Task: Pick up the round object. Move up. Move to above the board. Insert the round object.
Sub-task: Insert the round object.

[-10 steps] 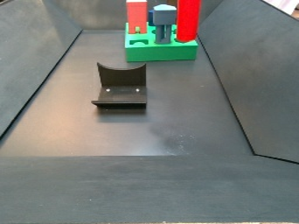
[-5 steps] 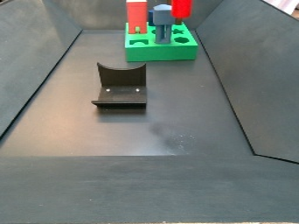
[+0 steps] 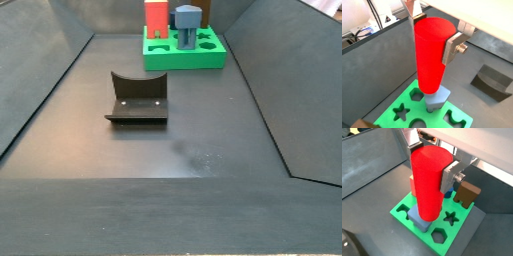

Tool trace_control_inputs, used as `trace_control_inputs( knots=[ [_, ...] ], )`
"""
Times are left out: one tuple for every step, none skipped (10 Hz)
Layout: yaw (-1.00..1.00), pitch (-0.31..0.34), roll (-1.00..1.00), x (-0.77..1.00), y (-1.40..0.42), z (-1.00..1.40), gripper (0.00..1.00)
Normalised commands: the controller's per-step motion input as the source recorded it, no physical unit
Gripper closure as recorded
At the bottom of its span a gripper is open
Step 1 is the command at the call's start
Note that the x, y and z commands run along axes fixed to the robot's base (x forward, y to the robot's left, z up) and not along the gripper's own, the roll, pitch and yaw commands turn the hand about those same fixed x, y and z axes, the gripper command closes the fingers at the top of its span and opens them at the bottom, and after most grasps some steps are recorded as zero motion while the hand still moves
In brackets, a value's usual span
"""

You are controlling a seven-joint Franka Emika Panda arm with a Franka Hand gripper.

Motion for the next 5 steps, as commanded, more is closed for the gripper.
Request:
trace_control_inputs(
  knots=[
    [0.00,-0.047,0.00,0.03,-0.10,-0.34,1.00],
    [0.03,-0.077,0.06,0.00,-0.49,-0.32,1.00],
    [0.09,0.000,0.14,0.03,-0.71,0.00,1.00],
    [0.00,0.021,0.27,0.09,-0.73,0.25,1.00],
    [0.00,0.001,0.27,0.17,-0.68,0.06,1.00]
  ],
)
